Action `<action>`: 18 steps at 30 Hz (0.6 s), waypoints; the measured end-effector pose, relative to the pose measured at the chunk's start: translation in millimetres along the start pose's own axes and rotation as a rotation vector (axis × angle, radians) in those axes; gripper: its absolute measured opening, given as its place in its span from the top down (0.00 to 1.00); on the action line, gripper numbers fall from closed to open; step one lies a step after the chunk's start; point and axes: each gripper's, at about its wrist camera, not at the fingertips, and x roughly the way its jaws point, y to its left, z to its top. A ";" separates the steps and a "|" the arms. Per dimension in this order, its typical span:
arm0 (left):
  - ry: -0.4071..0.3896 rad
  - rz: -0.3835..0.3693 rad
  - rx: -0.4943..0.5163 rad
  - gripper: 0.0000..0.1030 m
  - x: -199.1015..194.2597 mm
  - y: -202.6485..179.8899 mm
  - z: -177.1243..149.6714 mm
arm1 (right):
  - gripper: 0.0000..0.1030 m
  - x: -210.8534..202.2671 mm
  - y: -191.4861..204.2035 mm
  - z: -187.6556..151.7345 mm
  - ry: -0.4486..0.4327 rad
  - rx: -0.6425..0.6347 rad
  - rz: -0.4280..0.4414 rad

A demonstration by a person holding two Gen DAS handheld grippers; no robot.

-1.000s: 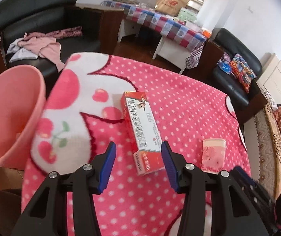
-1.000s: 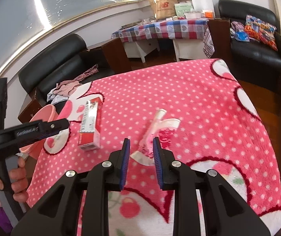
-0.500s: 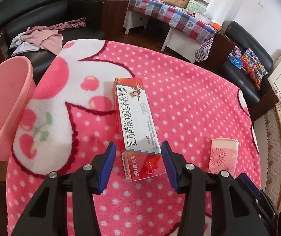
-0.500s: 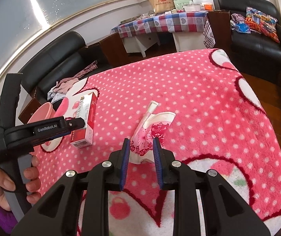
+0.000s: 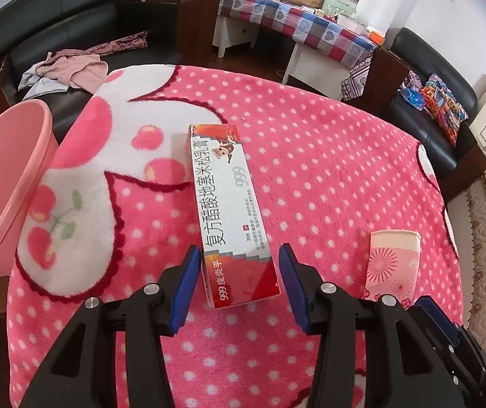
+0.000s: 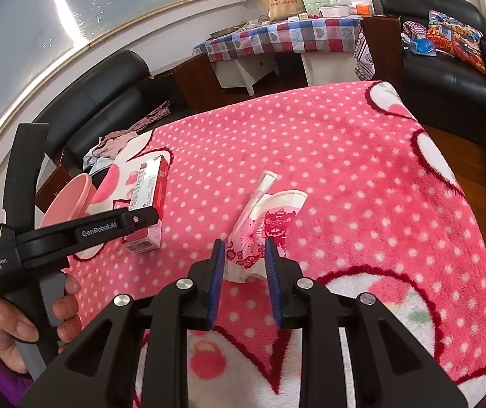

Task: Collect trash
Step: 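Position the left tool around the red-white box while the right tool approaches the pink packet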

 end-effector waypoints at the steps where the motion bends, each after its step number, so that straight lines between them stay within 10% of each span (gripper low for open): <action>1: 0.002 0.002 0.001 0.54 0.5 -0.7 -0.8 | 0.76 0.0 0.8 0.0 0.000 -0.002 0.001; 18: -0.011 0.024 0.004 0.54 0.4 -0.5 -5.9 | 0.76 -0.3 4.9 -0.8 0.005 -0.005 0.010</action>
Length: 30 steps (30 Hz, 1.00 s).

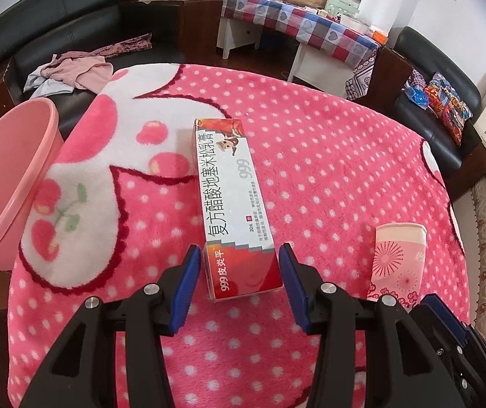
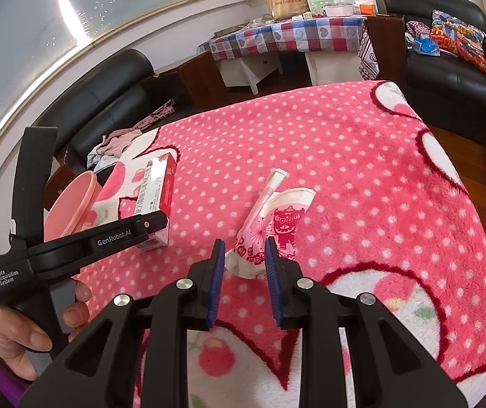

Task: Collect trash
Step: 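Position the left tool around the red-white box while the right tool approaches the pink packet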

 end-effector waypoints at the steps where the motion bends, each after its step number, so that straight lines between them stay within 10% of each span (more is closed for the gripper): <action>1: -0.001 0.000 0.001 0.54 -0.5 -0.2 -0.2 | 0.76 -0.2 0.0 -0.1 0.001 0.000 0.000; 30: -0.121 -0.053 0.084 0.59 -39.3 20.1 -16.6 | 0.76 0.3 -1.0 -2.3 0.003 0.016 -0.011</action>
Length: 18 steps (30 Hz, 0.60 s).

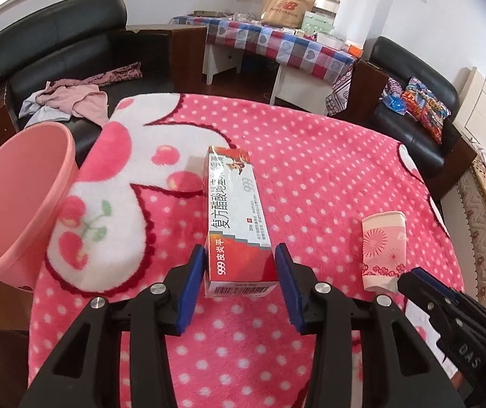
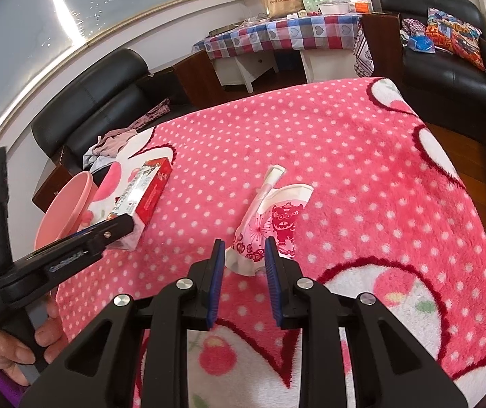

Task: Collect trash
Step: 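Position the left tool around the red-white box while the right tool approaches the pink packet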

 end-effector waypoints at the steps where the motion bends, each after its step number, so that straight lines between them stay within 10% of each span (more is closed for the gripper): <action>1: -0.006 0.000 0.005 0.59 -2.3 0.9 -1.0 | 0.76 0.2 1.0 0.1 0.000 -0.002 -0.001; 18: -0.028 -0.016 0.046 0.59 -27.4 23.5 -26.2 | 0.76 12.3 16.1 -4.1 -0.010 -0.031 -0.026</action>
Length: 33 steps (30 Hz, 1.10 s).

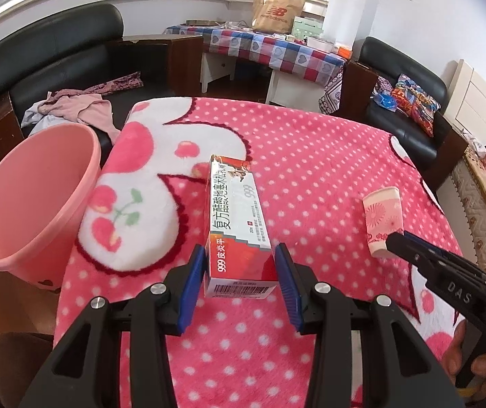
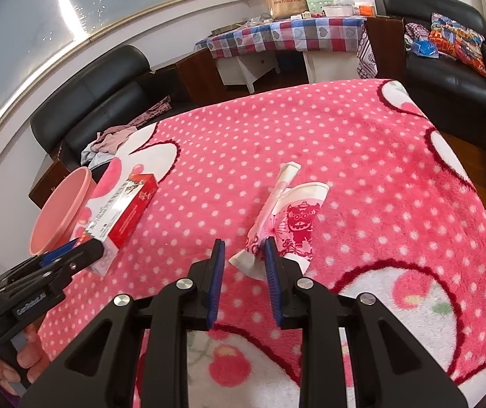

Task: Collect trash
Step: 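Position the left tool around the red-white box while the right tool approaches the pink packet, then grasp the red-white box with the left tool while the right tool grasps the pink packet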

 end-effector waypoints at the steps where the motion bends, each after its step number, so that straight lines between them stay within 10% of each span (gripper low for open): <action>1: 0.000 -0.002 0.001 0.59 -0.9 0.8 -1.4 | 0.76 0.4 0.2 -0.6 -0.002 -0.003 -0.004; 33: -0.083 -0.007 -0.007 0.59 -45.5 23.5 -27.5 | 0.81 -5.5 5.2 -12.5 -0.014 -0.029 -0.043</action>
